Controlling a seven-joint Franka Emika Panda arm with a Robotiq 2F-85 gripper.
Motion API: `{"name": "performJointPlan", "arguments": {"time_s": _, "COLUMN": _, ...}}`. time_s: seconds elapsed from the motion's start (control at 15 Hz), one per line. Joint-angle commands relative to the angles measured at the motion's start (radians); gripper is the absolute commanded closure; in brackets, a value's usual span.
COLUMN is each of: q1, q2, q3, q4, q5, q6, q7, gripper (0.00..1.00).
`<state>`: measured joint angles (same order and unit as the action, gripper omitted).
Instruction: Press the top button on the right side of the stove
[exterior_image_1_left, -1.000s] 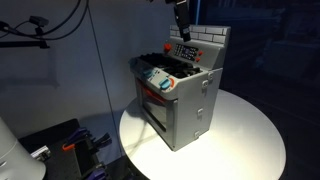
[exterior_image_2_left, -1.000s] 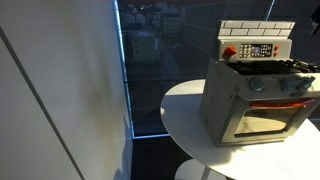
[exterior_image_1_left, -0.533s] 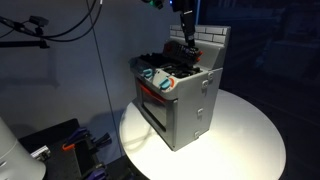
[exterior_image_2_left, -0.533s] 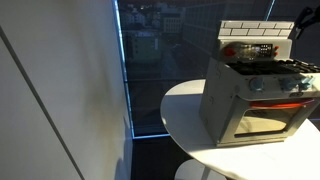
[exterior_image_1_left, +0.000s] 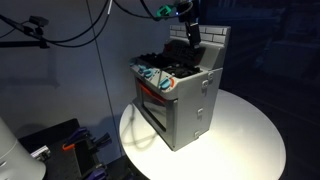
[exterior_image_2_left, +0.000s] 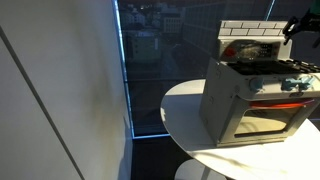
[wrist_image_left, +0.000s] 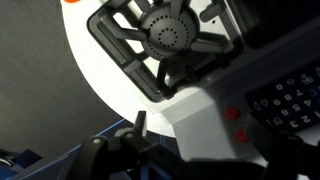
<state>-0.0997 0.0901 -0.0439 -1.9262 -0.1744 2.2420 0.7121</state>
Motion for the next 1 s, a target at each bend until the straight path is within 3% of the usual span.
{"name": "performJointPlan", "arguments": {"time_s": 0.0, "q1": 0.02, "q2": 0.024, "q3": -0.027, "q4": 0.018, "q5": 0.002, "q6": 0.034, "q7": 0.03, "gripper": 0.0}}
{"name": "performJointPlan", "arguments": {"time_s": 0.93, "q1": 0.037, "q2": 0.053, "q3": -0.049, "q4": 0.021, "q5": 0.009, "q6": 0.054, "q7": 0.065, "gripper": 0.0}}
